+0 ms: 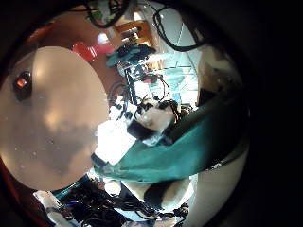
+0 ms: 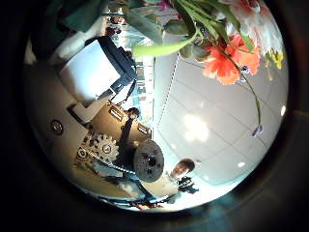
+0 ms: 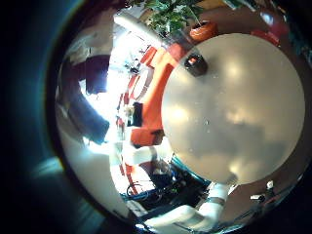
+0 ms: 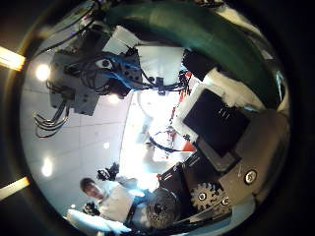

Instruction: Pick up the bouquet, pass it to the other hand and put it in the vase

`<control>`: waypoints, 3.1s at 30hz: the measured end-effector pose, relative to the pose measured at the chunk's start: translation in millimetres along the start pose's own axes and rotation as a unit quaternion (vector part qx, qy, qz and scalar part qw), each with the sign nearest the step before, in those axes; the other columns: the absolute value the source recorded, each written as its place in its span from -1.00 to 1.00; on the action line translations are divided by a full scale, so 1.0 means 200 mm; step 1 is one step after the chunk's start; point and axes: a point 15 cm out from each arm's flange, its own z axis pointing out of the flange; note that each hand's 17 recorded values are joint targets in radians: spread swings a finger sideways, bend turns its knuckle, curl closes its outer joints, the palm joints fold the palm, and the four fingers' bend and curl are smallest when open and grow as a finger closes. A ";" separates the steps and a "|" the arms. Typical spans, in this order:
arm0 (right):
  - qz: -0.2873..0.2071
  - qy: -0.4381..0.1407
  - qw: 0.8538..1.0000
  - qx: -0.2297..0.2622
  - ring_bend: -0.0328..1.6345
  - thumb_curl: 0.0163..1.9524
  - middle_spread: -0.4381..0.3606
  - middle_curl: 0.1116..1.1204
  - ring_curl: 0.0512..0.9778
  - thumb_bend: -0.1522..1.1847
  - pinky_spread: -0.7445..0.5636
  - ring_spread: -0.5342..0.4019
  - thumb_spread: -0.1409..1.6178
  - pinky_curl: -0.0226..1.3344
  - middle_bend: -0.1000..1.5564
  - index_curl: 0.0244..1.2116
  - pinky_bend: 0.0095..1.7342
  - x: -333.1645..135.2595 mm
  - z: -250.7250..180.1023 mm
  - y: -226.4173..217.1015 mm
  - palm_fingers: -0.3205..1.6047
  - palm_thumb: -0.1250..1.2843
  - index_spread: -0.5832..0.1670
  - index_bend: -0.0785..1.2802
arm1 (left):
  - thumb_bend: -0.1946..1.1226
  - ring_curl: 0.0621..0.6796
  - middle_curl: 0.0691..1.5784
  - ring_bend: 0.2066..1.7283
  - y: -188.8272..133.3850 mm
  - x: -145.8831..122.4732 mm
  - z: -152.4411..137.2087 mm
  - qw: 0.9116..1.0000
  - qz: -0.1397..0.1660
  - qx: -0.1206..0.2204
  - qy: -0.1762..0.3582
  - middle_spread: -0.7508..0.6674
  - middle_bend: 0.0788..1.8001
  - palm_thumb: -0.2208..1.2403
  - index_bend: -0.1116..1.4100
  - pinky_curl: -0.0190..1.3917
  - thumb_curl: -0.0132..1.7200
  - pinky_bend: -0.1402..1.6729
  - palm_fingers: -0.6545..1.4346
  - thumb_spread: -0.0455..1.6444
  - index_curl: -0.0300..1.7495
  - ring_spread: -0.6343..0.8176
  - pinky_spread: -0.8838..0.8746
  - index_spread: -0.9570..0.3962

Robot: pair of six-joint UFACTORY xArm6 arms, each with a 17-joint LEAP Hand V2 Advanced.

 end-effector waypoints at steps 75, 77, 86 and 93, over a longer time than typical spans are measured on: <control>0.123 -0.047 0.988 0.082 -0.16 -0.49 0.13 -0.53 -0.62 -0.80 0.85 0.39 0.33 -0.48 -0.52 -0.53 -0.13 0.49 -0.13 -0.10 -0.51 0.24 -0.29 -0.64 | -0.53 0.56 0.36 0.80 -0.78 -0.25 -0.84 0.926 0.176 0.286 -0.170 -0.74 0.15 0.75 -0.14 0.62 0.16 0.42 0.57 0.42 0.65 -0.67 -0.72 -0.67; 0.130 -0.050 0.987 0.081 -0.17 -0.49 0.13 -0.53 -0.63 -0.80 0.85 0.39 0.33 -0.49 -0.52 -0.54 -0.13 0.51 -0.12 -0.09 -0.51 0.24 -0.29 -0.65 | -0.53 0.56 0.36 0.79 -0.78 -0.26 -0.86 0.926 0.174 0.288 -0.171 -0.74 0.15 0.75 -0.15 0.63 0.16 0.41 0.58 0.43 0.66 -0.67 -0.73 -0.67; 0.144 -0.058 0.985 0.079 -0.18 -0.49 0.15 -0.53 -0.64 -0.81 0.85 0.40 0.33 -0.52 -0.53 -0.55 -0.13 0.54 -0.09 -0.05 -0.49 0.24 -0.29 -0.65 | -0.55 0.56 0.37 0.78 -0.78 -0.31 -0.86 0.928 0.167 0.288 -0.170 -0.75 0.12 0.76 -0.19 0.64 0.17 0.39 0.59 0.43 0.68 -0.67 -0.74 -0.66; 0.144 -0.058 0.985 0.079 -0.19 -0.49 0.15 -0.52 -0.64 -0.81 0.85 0.39 0.33 -0.55 -0.54 -0.55 -0.13 0.54 -0.09 -0.05 -0.48 0.24 -0.28 -0.65 | -0.57 0.57 0.38 0.76 -0.76 -0.34 -0.86 0.929 0.161 0.286 -0.173 -0.77 0.11 0.76 -0.21 0.65 0.18 0.37 0.59 0.43 0.69 -0.68 -0.75 -0.65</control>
